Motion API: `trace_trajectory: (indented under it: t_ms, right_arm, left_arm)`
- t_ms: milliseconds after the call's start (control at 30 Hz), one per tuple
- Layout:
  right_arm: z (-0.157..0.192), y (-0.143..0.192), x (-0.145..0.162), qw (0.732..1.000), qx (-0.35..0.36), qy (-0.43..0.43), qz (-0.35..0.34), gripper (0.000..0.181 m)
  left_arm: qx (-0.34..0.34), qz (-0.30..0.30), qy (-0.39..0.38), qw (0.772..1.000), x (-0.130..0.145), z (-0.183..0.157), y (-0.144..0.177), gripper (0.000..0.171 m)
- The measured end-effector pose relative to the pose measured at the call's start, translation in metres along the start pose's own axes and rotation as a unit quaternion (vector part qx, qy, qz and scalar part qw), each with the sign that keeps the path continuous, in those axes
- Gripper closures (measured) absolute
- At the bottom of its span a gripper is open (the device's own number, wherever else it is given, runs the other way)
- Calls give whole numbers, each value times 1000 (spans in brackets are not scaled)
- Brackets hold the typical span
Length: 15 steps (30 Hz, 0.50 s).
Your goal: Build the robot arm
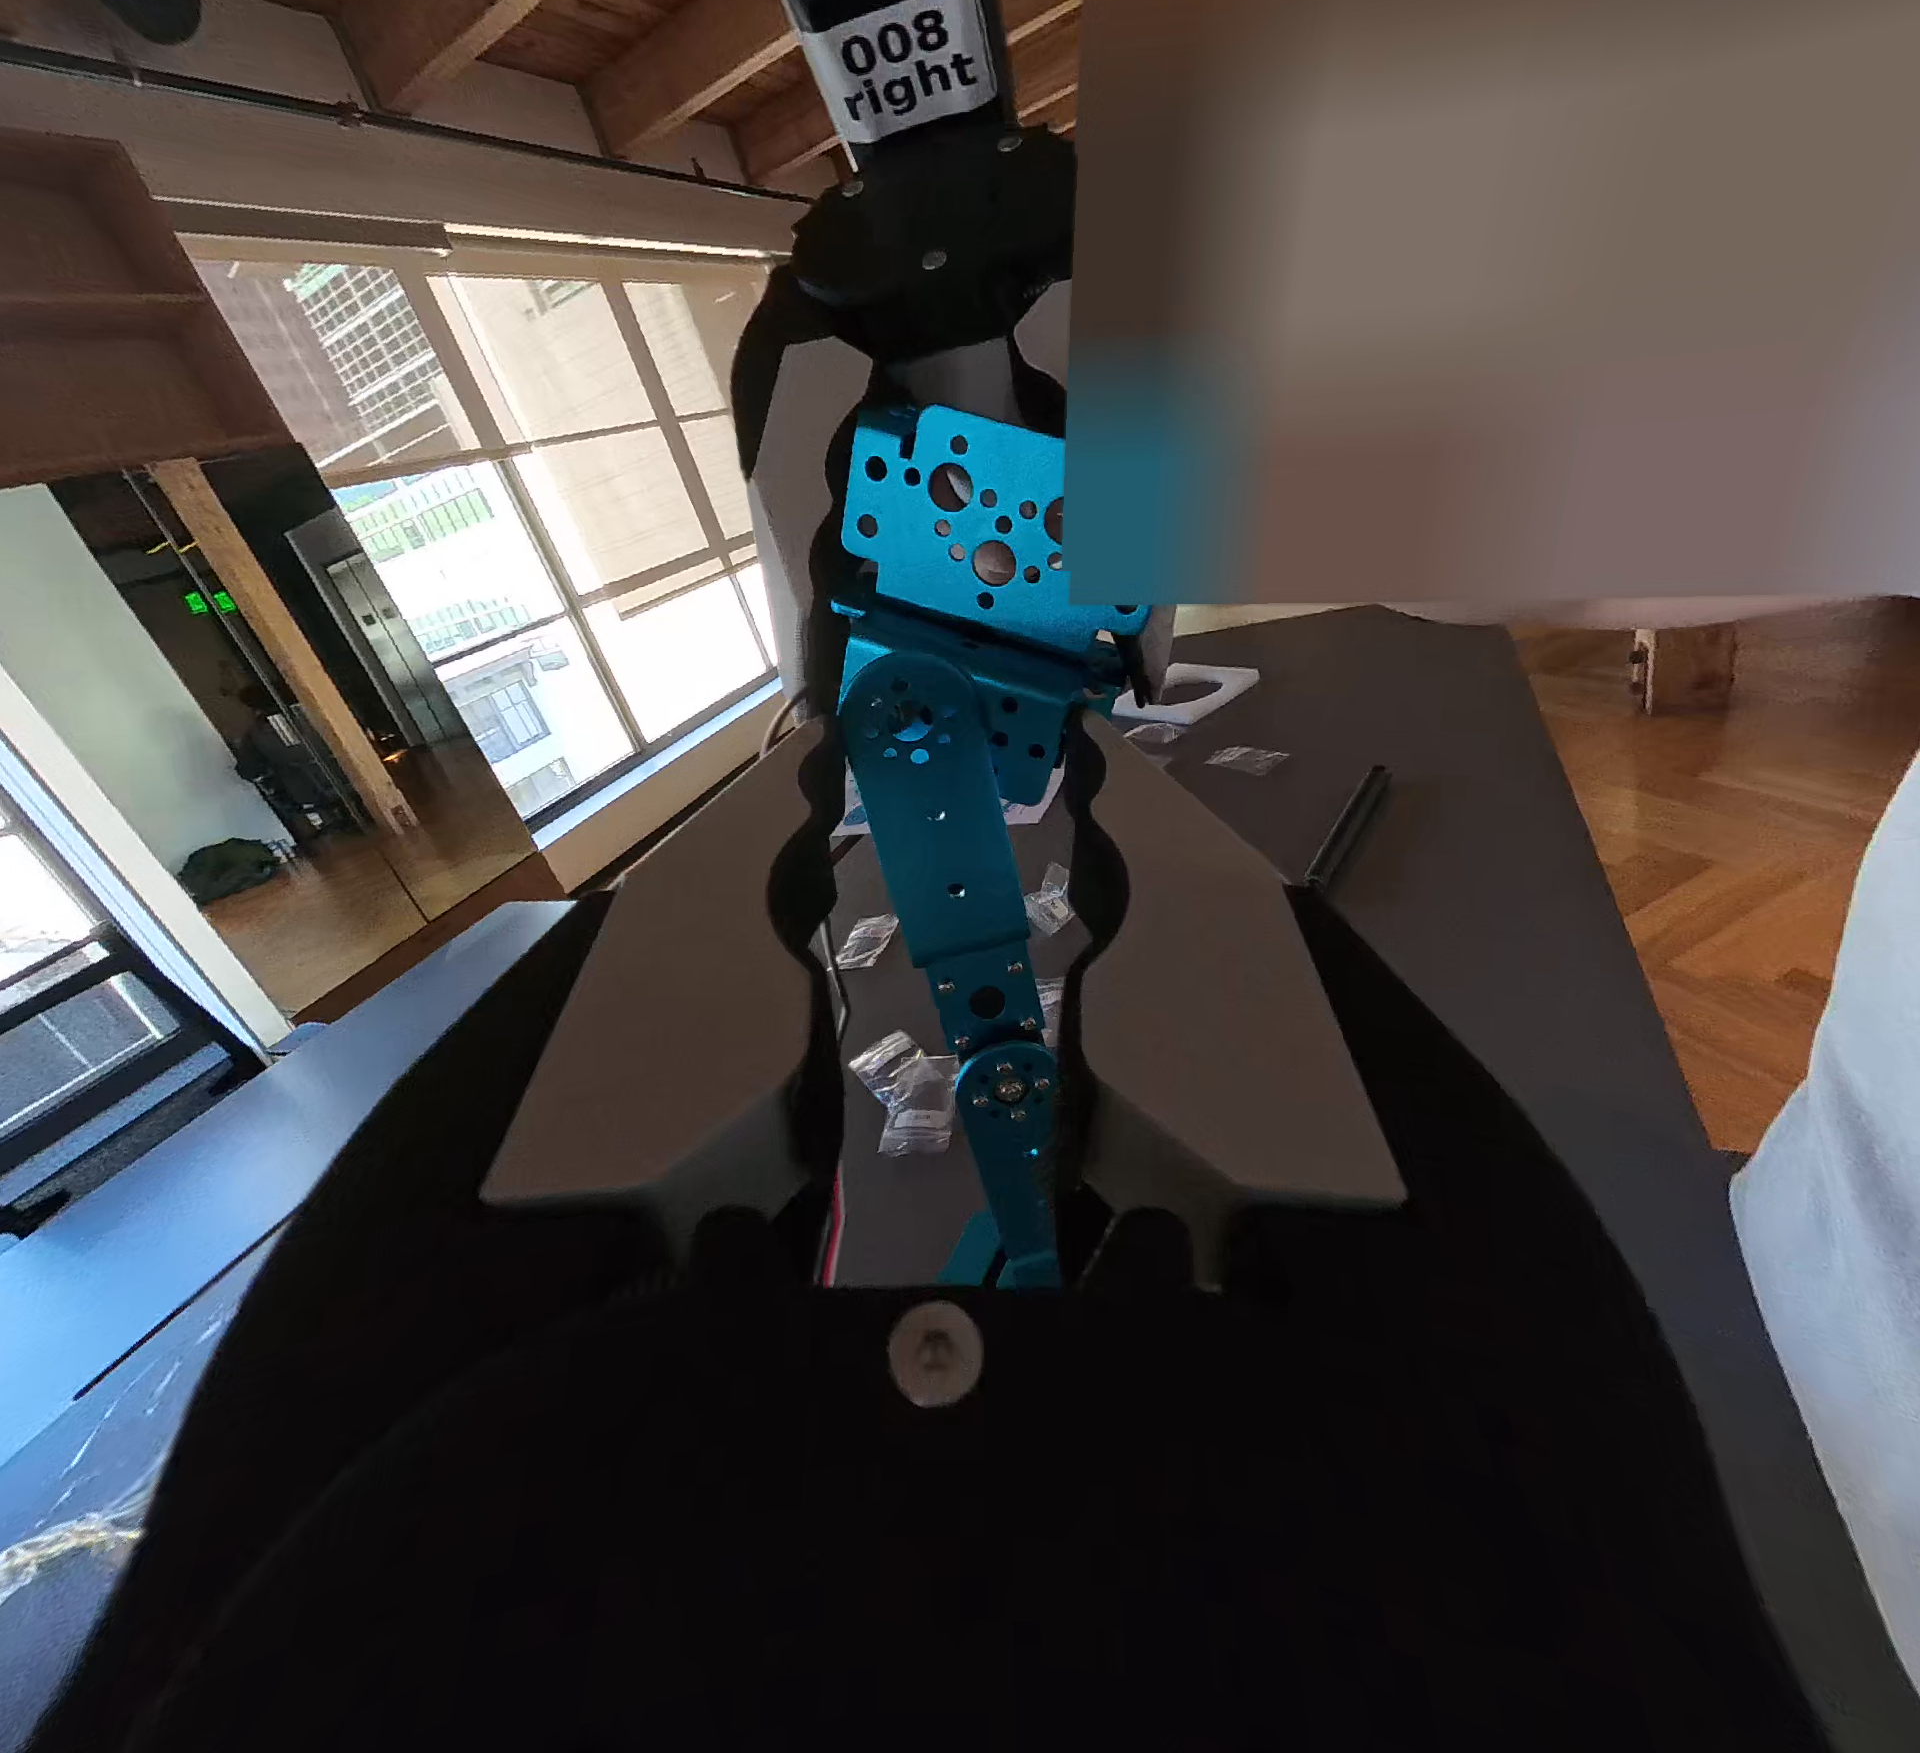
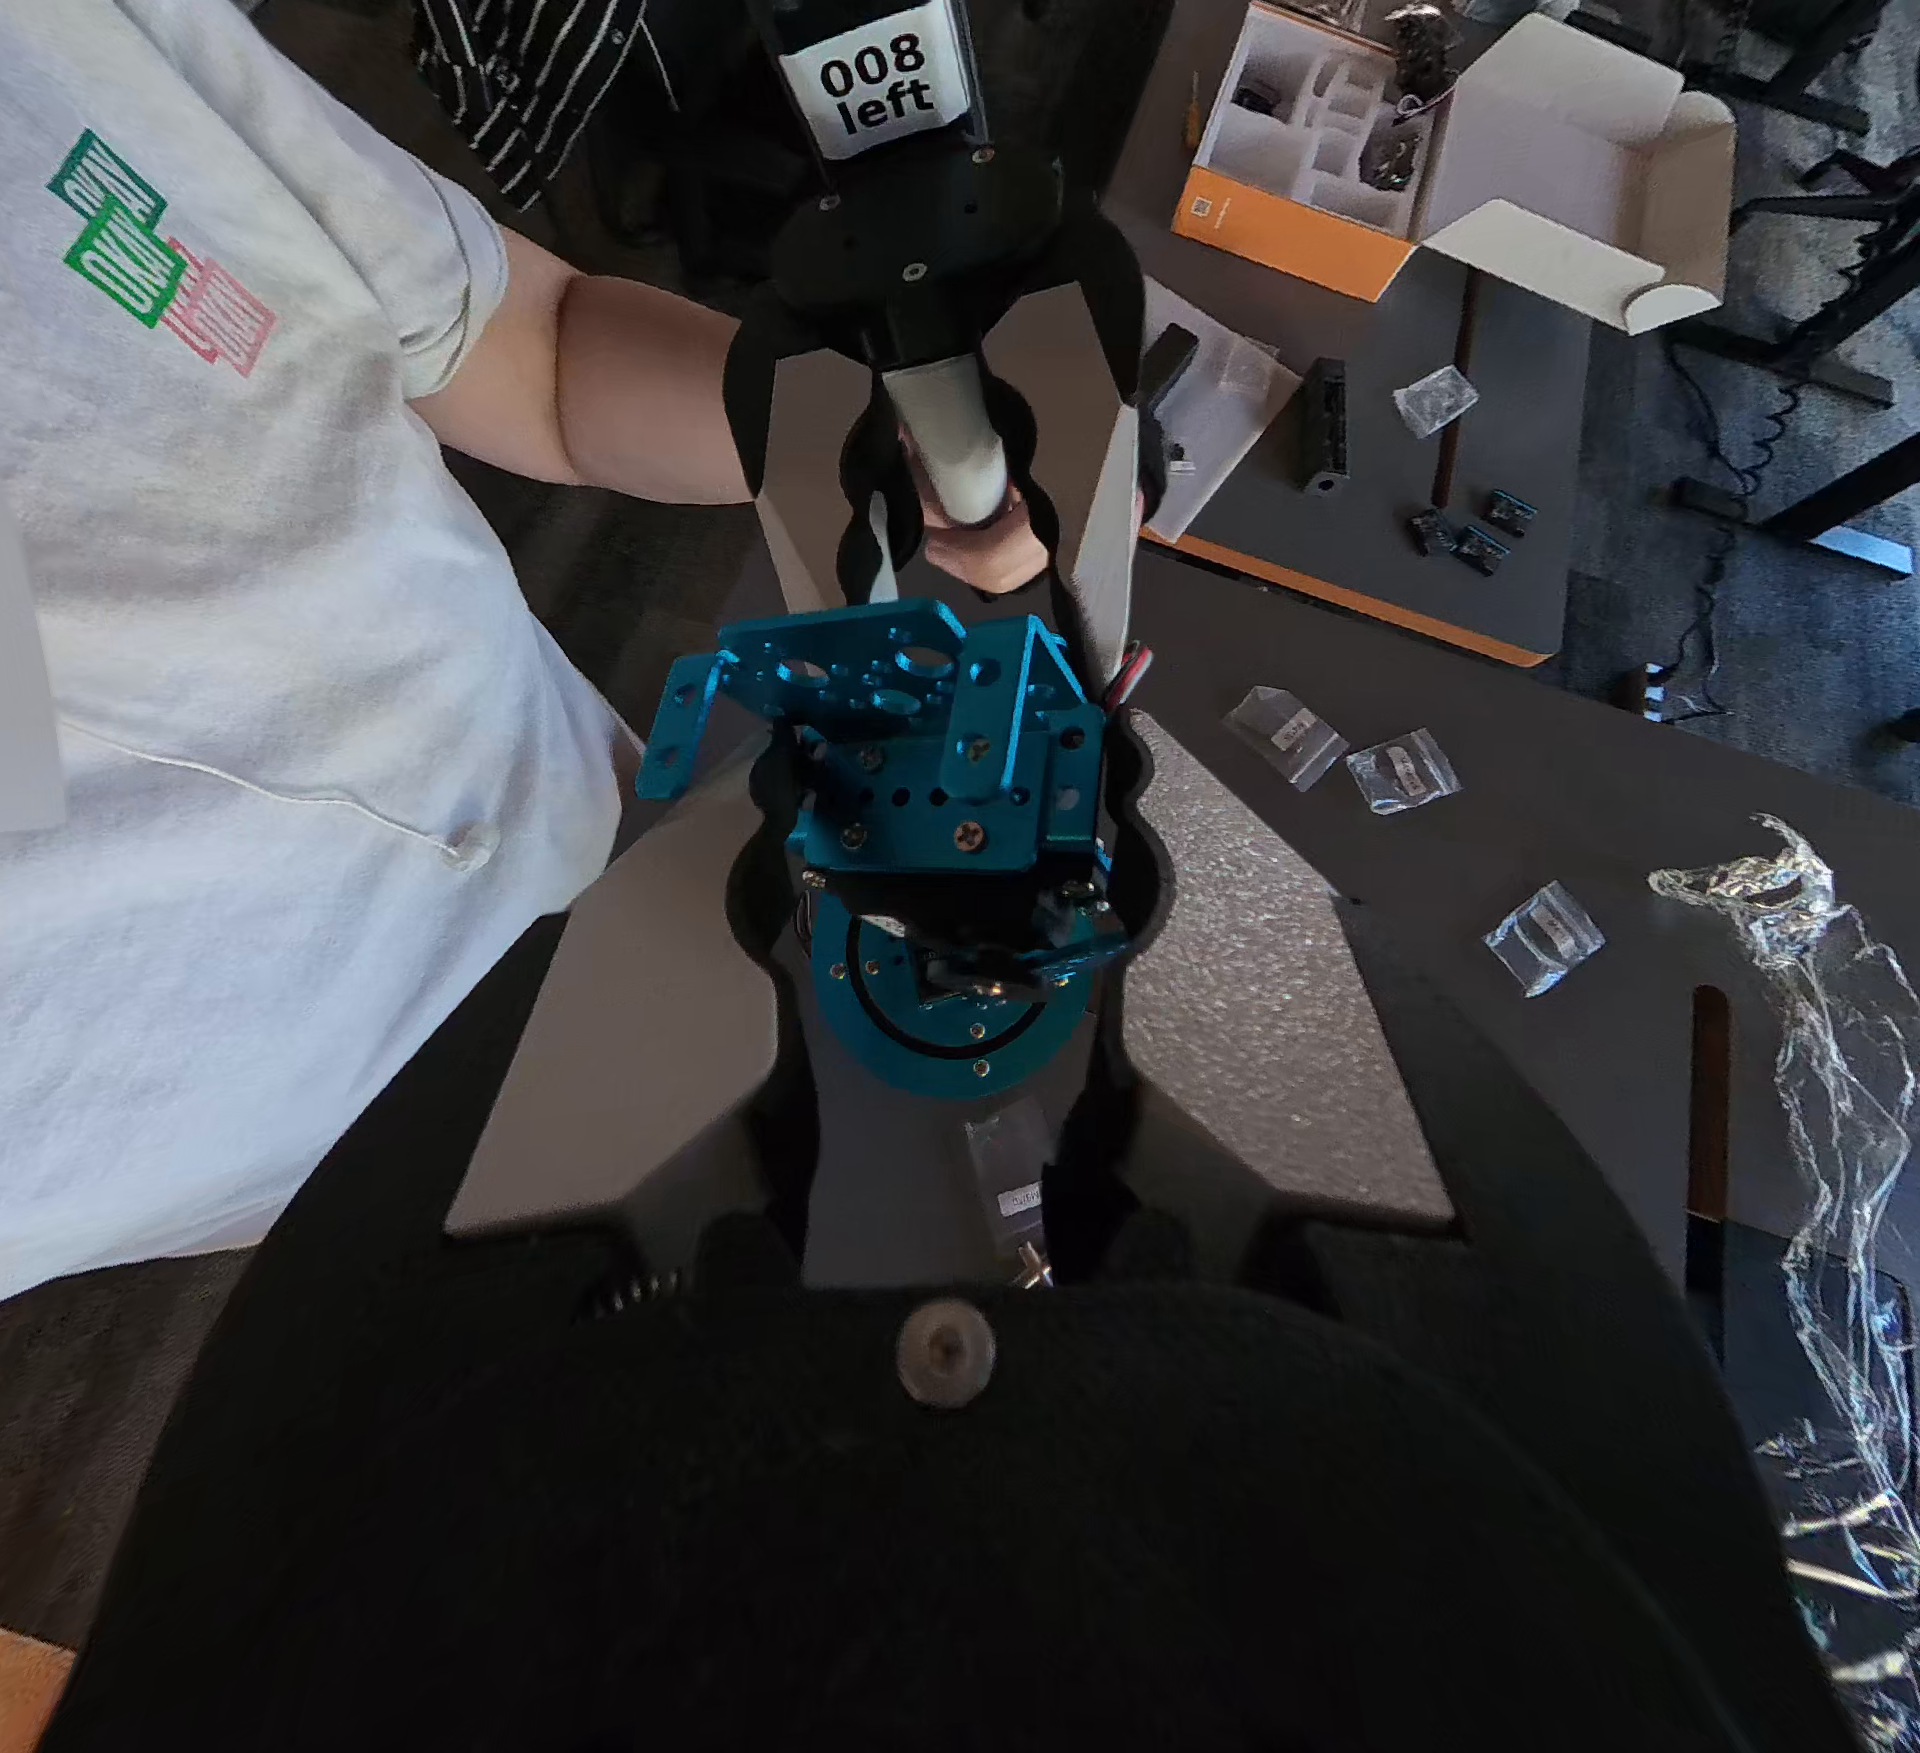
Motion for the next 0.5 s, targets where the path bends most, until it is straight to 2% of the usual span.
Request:
trace_trajectory:
  t_ms: [133,500]
  right_arm:
    - [-2,0,2,1000,-11,4,-12,122]
    - [-7,0,6,998,-34,7,-45,127]
  left_arm:
    - [-6,11,-12,1000,-2,-1,1,133]
    - [-7,-6,-10,1000,1,-2,0,131]
Point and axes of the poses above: each gripper's, where its closed fingertips meet, y back along the fingers, x out of its underside, z = x × y across the jaws, the point moved 10 cm from there along y, back along the fingers, and after that the axes turned 4 degrees about y, right-handed, at the moved point
